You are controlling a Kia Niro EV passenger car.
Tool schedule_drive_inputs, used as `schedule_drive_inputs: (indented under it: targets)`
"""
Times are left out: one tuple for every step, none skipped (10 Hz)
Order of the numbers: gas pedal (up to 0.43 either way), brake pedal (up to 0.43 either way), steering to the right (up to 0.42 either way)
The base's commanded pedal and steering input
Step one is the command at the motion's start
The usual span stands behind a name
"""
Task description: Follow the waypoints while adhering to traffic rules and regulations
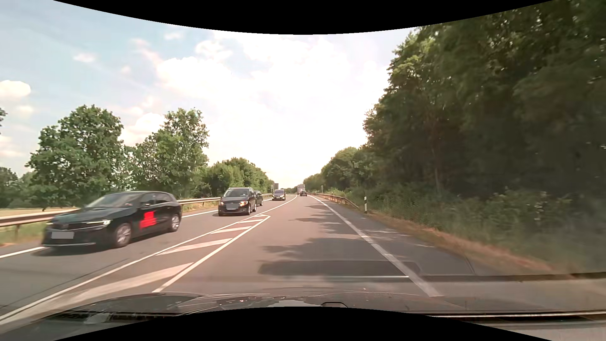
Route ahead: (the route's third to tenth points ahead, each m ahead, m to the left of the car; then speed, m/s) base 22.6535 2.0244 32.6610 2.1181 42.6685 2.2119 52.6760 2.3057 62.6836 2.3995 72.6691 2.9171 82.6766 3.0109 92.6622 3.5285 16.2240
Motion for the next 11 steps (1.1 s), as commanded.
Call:
schedule_drive_inputs:
  targets:
    - [0.197,0.000,-0.003]
    - [0.197,0.000,-0.003]
    - [0.197,0.000,-0.003]
    - [0.197,0.000,-0.002]
    - [0.197,0.000,0.001]
    - [0.197,0.000,0.000]
    - [0.197,0.000,0.000]
    - [0.197,0.000,0.000]
    - [0.197,0.000,0.000]
    - [0.197,0.000,0.000]
    - [0.197,0.000,-0.001]
